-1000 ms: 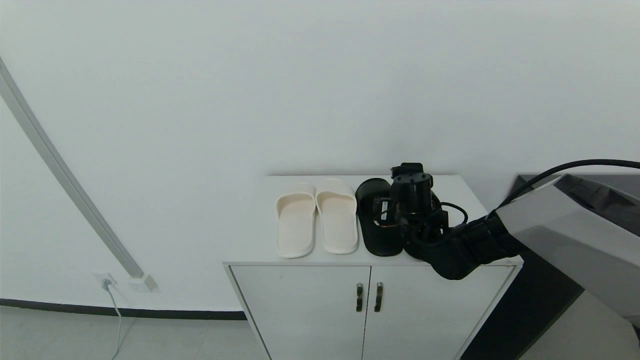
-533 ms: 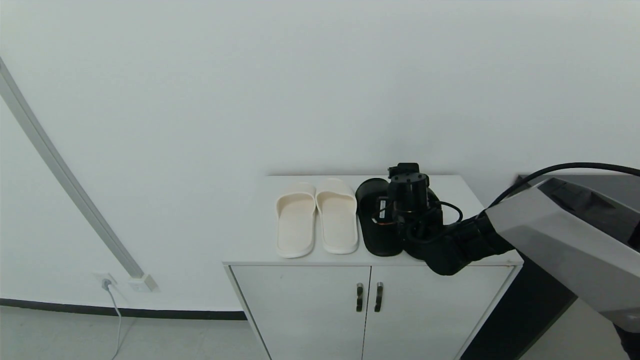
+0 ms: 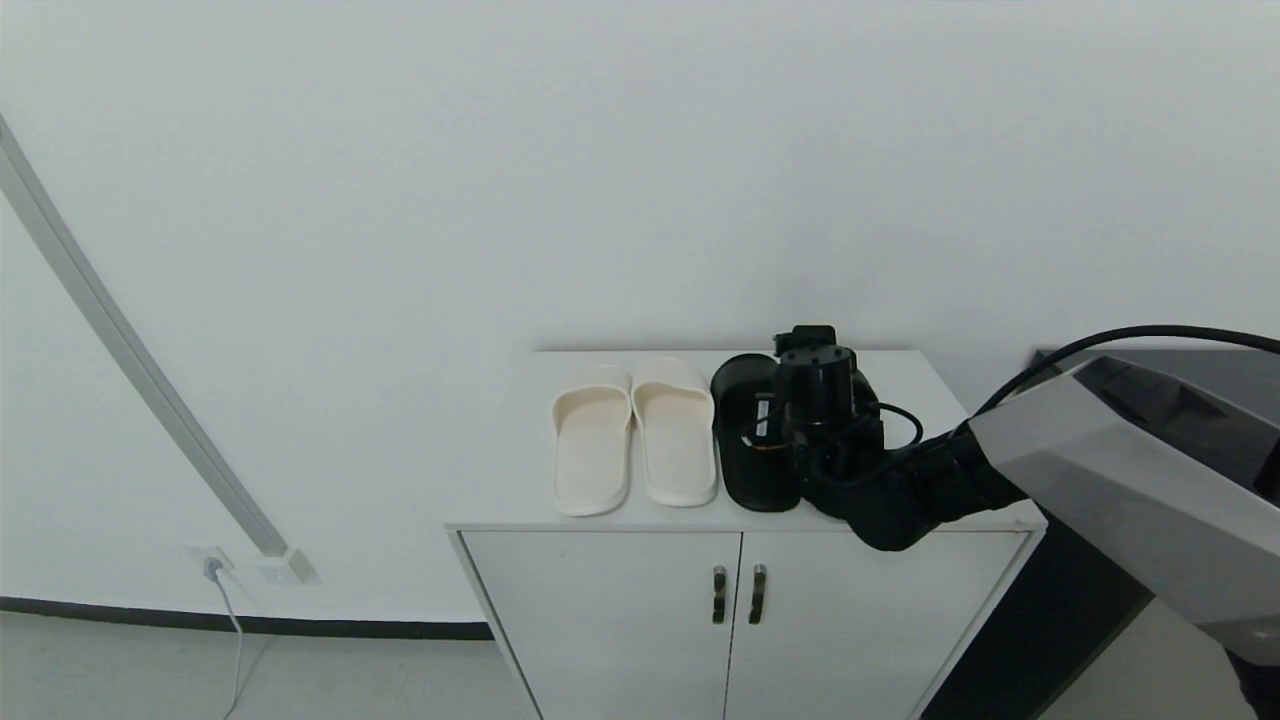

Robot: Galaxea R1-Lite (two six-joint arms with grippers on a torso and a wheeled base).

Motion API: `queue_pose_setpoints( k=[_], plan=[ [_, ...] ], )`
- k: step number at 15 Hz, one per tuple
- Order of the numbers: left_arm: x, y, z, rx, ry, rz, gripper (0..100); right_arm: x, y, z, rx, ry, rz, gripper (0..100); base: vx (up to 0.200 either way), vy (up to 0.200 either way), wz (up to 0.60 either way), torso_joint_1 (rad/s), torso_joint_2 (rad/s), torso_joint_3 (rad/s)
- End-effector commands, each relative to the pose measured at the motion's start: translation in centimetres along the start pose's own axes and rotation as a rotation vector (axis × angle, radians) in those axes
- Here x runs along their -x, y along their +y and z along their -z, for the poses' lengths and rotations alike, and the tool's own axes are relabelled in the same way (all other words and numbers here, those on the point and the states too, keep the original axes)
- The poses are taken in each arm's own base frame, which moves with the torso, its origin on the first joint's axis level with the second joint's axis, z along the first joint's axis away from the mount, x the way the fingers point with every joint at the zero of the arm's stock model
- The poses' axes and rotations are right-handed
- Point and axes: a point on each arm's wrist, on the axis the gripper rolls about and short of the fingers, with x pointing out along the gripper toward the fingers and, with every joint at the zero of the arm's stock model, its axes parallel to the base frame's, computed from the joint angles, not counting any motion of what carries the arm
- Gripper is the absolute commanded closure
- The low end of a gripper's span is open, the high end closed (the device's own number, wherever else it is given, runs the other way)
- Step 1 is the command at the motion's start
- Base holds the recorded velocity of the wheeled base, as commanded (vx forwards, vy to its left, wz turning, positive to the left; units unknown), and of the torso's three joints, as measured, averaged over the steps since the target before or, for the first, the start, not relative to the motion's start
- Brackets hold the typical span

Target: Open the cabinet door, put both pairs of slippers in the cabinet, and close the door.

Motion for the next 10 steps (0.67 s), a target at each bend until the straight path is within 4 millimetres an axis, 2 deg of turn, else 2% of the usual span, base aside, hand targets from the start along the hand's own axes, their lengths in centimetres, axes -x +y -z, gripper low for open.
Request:
queue_pose_setpoints(
  k=[1,3,5,7,8,9,10],
  plan=[
    [0.0,0.0,0.0,0.0,0.0,0.0,100,1.3,-0.4,-2.4,-0.023,-0.038,-0.008,100,0.0,0.0,0.0,0.0,0.0,0.0],
    [0.0,0.0,0.0,0.0,0.0,0.0,100,2.7,-1.2,-3.6,0.001,-0.044,-0.01,100,0.0,0.0,0.0,0.0,0.0,0.0],
    [0.0,0.0,0.0,-0.003,0.0,0.0,100,6.0,-2.3,-3.9,0.029,-0.018,-0.063,100,0.0,0.0,0.0,0.0,0.0,0.0],
    [0.0,0.0,0.0,-0.003,-0.002,0.0,100,9.4,-3.6,-3.6,0.044,0.005,-0.191,100,0.0,0.0,0.0,0.0,0.0,0.0],
    [0.0,0.0,0.0,-0.001,-0.002,-0.003,100,11.6,-4.6,-4.1,0.052,-0.001,-0.306,100,0.0,0.0,0.0,0.0,0.0,0.0],
    [0.0,0.0,0.0,-0.003,-0.002,-0.003,100,12.4,-5.1,-4.4,0.057,-0.005,-0.344,100,0.0,0.0,0.0,0.0,0.0,0.0],
    [0.0,0.0,0.0,-0.009,-0.002,-0.002,100,15.2,-6.4,-4.5,0.071,0.015,-0.499,100,0.0,0.0,0.0,0.0,0.0,0.0]
  ],
)
